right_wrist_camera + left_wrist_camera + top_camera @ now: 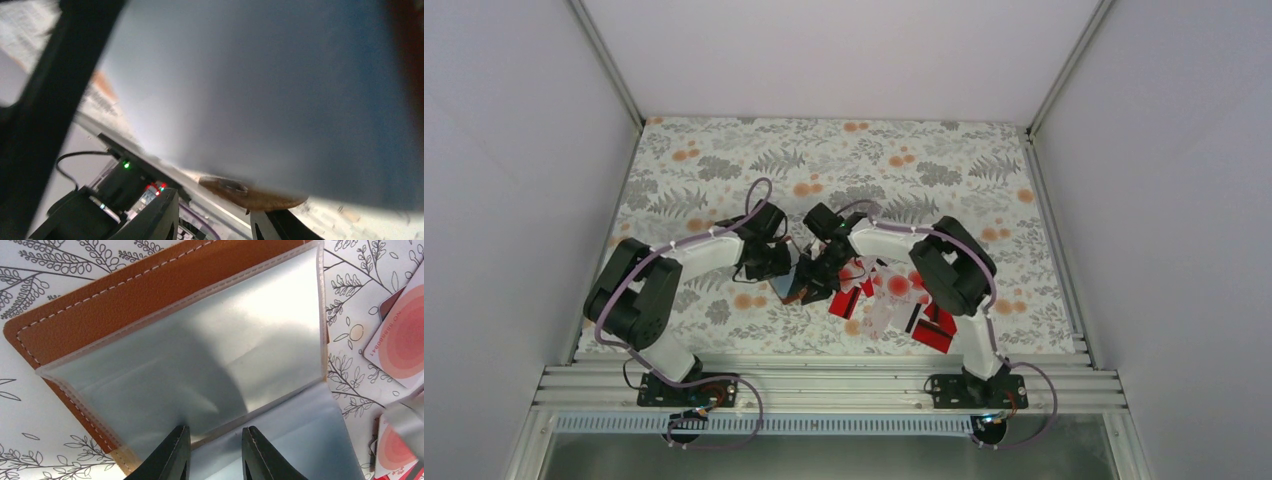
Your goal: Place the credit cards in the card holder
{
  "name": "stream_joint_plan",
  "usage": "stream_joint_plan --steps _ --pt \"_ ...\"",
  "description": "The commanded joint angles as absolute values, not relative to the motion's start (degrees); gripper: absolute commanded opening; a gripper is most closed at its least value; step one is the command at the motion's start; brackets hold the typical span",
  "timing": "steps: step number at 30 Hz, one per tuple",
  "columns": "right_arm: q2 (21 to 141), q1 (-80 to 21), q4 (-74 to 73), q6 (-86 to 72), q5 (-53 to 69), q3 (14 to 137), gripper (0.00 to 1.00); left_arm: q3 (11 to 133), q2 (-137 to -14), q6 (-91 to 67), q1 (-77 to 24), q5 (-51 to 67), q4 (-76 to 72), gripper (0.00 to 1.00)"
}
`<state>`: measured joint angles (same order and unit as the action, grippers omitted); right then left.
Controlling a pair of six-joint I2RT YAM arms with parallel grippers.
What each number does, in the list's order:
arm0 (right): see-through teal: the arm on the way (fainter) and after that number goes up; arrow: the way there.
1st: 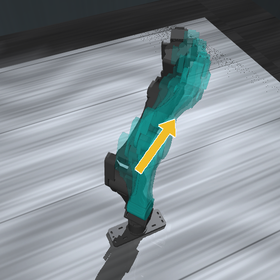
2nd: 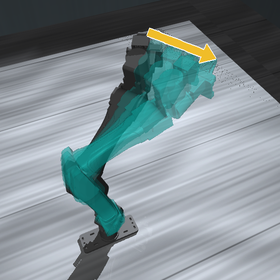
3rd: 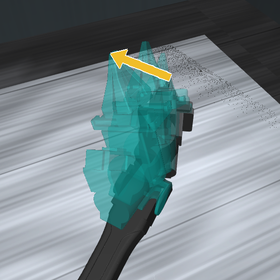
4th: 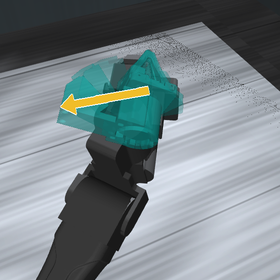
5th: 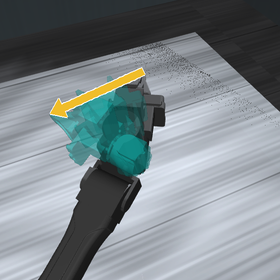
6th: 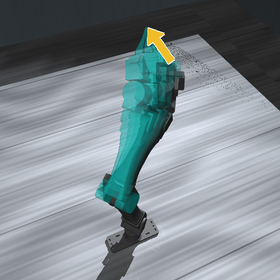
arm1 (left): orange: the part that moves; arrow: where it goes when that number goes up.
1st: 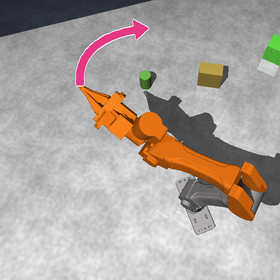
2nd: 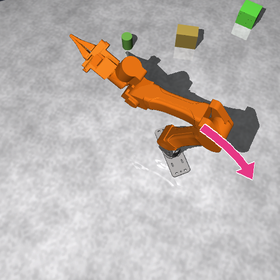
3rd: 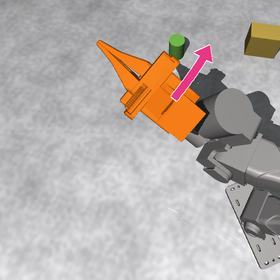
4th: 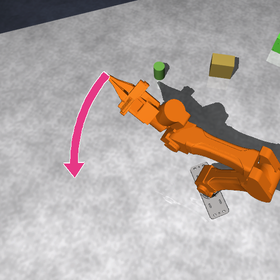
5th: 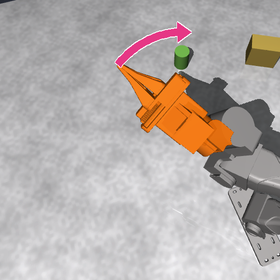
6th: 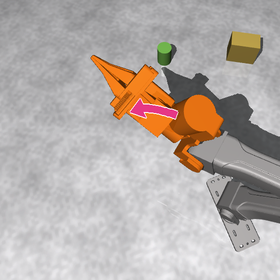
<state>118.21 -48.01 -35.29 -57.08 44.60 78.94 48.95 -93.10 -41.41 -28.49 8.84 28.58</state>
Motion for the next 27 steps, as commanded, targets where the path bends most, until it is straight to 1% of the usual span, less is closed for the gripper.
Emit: stream_joint_plan --steps 1,7,15,21,27 --pt "122.2 -48.6 -34.2 -58.1 42.9 79.9 0.36 44.8 -95.1 -41.9 -29.4 12.6 31.7 0.28" --pt "125.8 -47.4 -34.7 -55.2 40.3 81.2 0.31 42.7 -92.2 -41.3 -29.1 12.1 32.9 0.28" --pt "127.7 -43.8 -38.0 -50.9 36.7 85.3 0.3 38.5 -86.7 -41.5 -28.2 11.6 34.8 0.28" --pt "132.1 -42.5 -41.4 -45.3 35.9 91.9 0.28 35.9 -82.2 -42.2 -27.8 13.5 36.2 0.28" --pt "136.5 -41.9 -45.0 -41.2 34.9 98.5 0.27 35.4 -80.3 -42.9 -27.8 15.4 36.8 0.28"
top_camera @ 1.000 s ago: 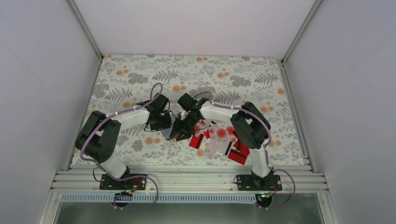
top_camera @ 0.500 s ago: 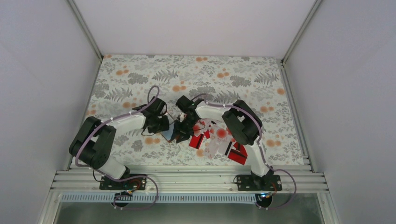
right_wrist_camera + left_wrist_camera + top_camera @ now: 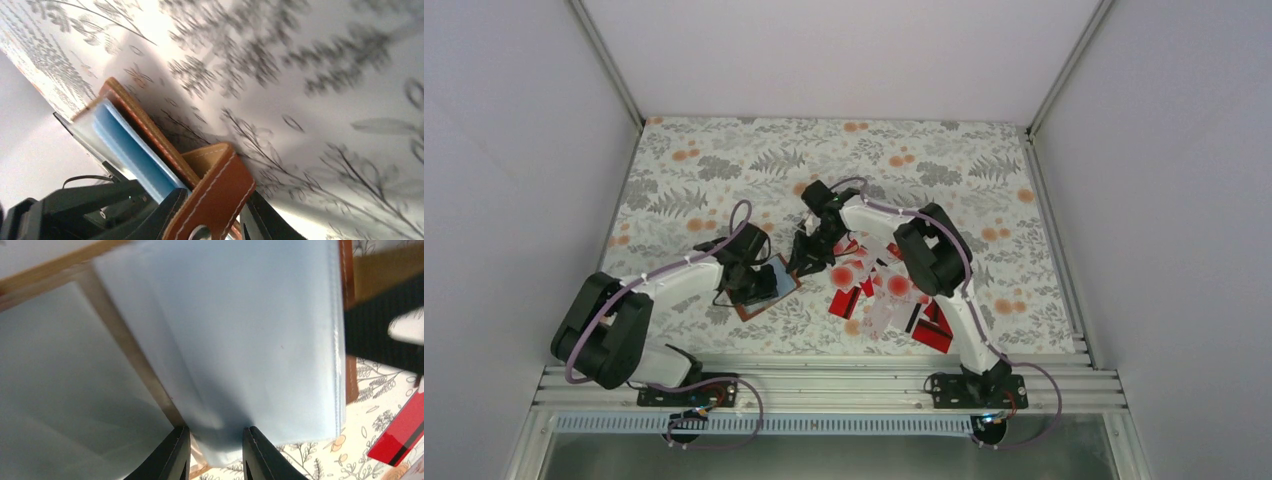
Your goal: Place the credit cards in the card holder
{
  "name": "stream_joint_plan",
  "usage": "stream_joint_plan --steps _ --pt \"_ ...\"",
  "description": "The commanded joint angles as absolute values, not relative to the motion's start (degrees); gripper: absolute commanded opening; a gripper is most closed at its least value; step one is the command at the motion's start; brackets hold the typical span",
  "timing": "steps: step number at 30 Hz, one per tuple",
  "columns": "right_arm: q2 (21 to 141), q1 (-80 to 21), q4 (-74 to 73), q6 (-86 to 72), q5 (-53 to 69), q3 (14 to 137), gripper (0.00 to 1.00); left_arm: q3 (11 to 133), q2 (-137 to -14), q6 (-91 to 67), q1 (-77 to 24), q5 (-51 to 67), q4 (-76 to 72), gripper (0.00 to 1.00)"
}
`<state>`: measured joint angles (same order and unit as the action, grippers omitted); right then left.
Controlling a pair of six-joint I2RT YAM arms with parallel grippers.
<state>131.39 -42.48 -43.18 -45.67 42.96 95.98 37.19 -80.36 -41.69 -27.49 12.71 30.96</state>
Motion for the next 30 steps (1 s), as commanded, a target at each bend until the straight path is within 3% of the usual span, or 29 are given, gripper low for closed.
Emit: stream_joint_plan --steps 1,9,14,19,23,30 --pt "136.8 -41.7 -45.6 -40.7 34.7 99.2 0.27 35.5 -80.4 -42.9 -27.8 15.4 36.7 0.28" --pt "132.9 -41.2 -46.8 -33.9 34.2 99.5 0.28 37.8 -83.2 -42.1 -27.5 14.3 35.9 0.28" --pt "126.2 -41.2 -47.1 -26.8 33.5 98.9 0.37 40.0 -84.5 -41.3 -27.3 13.5 36.3 0.36" --pt "119.1 -41.3 -44.4 -24.6 38.2 94.9 0.41 41.4 -85.3 -41.0 -27.2 13.5 36.3 0.38" --pt "116.8 -42.2 -40.8 -25.5 43.4 91.2 0.39 42.2 -85.3 -40.8 -27.3 13.4 36.5 0.4" --pt "121.7 -44.7 -37.4 -27.4 48.3 92.9 0.27 43.8 -85.4 -39.8 -27.3 13.3 37.4 0.42"
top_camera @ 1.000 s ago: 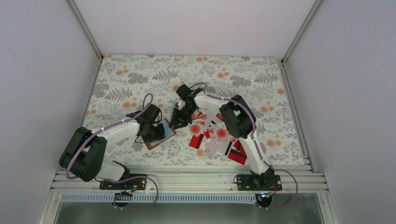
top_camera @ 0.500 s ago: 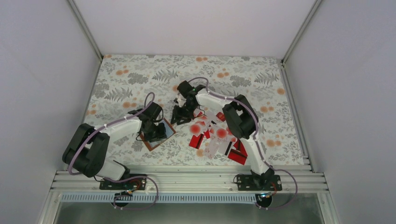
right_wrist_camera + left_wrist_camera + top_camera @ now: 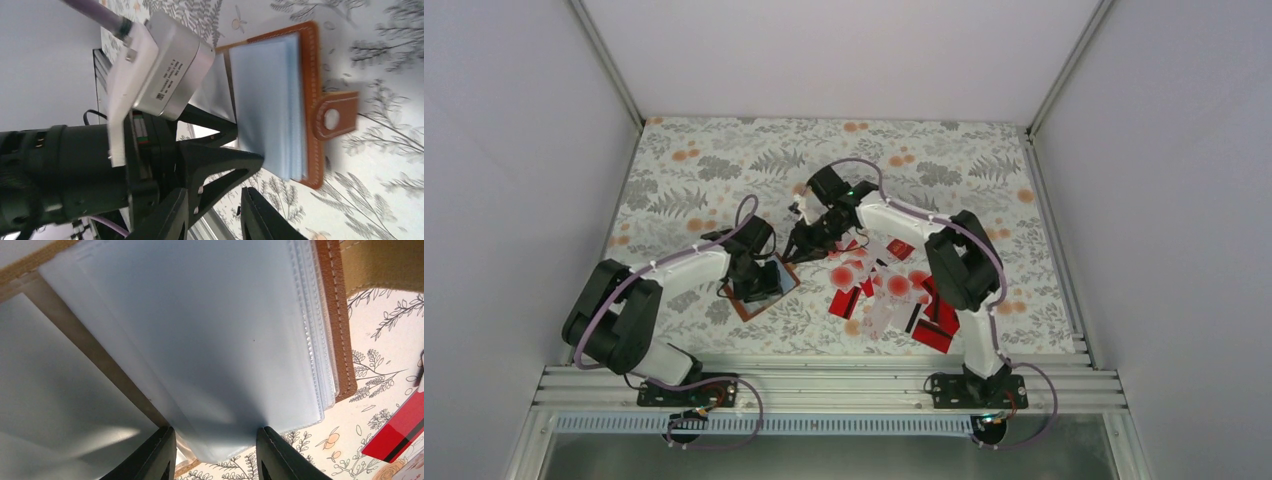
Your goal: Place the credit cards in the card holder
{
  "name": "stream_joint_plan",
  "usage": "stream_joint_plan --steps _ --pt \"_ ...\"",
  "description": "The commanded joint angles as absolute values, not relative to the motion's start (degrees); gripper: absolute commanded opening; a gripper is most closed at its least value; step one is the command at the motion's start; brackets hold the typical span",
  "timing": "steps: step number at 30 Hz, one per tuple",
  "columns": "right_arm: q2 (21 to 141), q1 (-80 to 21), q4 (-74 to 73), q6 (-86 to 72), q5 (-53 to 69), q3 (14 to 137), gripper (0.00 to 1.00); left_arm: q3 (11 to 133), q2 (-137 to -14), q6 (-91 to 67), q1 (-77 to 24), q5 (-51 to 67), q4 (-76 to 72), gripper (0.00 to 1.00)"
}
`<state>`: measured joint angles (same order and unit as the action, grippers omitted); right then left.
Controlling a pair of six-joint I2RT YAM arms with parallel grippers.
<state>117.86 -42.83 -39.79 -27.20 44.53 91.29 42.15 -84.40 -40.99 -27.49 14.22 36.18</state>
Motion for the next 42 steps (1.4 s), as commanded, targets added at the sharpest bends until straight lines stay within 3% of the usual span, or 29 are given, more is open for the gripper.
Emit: stream_joint_plan --steps 1,18,30,38,42 --pt "122.9 -45.0 -37.3 -27.5 48.4 93.4 0.26 44.0 -85.4 -39.6 -27.3 13.3 37.5 0.42" --pt "134.4 -45.0 -43.1 -24.0 42.0 96.9 0.18 50.0 -83.6 -36.6 -24.5 12.7 42.7 0.43" --pt "135.2 -44.8 -44.6 -23.4 40.3 98.2 0.17 43.2 -77.3 -33.5 -18.1 9.3 45.4 0.43" --pt "135.4 -44.8 -44.9 -23.6 40.2 98.2 0.17 43.5 -73.5 -33.8 -16.0 5.7 48.2 0.78" --pt "135.7 -44.8 -45.2 -23.7 40.1 98.9 0.17 41.8 -73.1 -35.0 -14.9 6.8 47.3 0.83"
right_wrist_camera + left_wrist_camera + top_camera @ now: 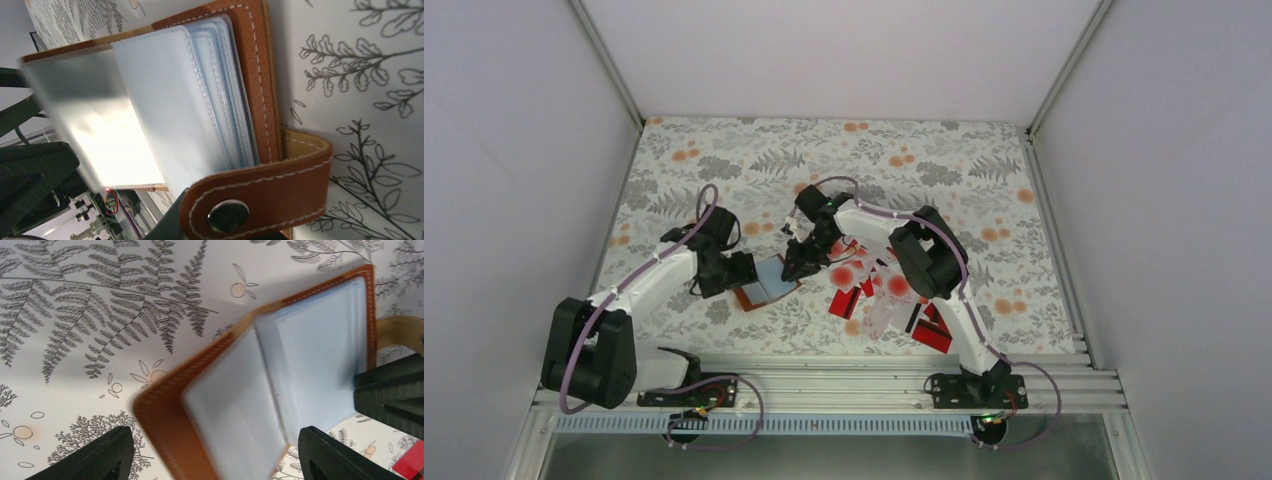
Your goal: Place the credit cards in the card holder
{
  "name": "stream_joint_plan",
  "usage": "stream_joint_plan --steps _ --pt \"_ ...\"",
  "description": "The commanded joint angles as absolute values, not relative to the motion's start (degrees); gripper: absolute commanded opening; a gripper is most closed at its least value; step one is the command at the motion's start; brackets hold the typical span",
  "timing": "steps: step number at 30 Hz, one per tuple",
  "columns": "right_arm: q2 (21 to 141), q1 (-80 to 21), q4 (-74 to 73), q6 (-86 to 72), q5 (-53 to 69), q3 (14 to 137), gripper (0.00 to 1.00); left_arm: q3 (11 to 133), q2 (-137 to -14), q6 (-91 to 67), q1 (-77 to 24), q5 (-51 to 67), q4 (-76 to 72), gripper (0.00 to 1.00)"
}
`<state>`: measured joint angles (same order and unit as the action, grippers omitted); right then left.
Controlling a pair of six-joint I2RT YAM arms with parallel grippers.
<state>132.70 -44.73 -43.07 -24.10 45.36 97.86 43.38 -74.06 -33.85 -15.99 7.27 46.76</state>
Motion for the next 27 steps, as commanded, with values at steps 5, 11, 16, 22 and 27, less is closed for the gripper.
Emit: stream_joint_plan --steps 5,11,16,22,27 --pt "135.9 -44.8 -46.0 -23.7 40.0 100.1 0.17 39.3 -72.0 -35.5 -13.6 9.1 45.2 0.82" --pt "134.3 -44.8 -46.9 -23.2 39.7 101.6 0.18 42.9 -70.9 -34.8 -13.3 7.9 46.8 0.77" --pt "132.0 -44.8 -48.2 -22.6 39.8 104.2 0.22 46.8 -71.0 -33.5 -13.3 6.4 49.3 0.76" --pt "129.6 -44.8 -50.0 -22.7 38.8 107.2 0.25 51.7 -71.3 -30.5 -13.4 5.0 51.5 0.73" --pt "128.4 -44.8 -52.0 -23.0 36.7 109.4 0.25 56.6 -71.6 -26.2 -13.4 5.0 51.2 0.7"
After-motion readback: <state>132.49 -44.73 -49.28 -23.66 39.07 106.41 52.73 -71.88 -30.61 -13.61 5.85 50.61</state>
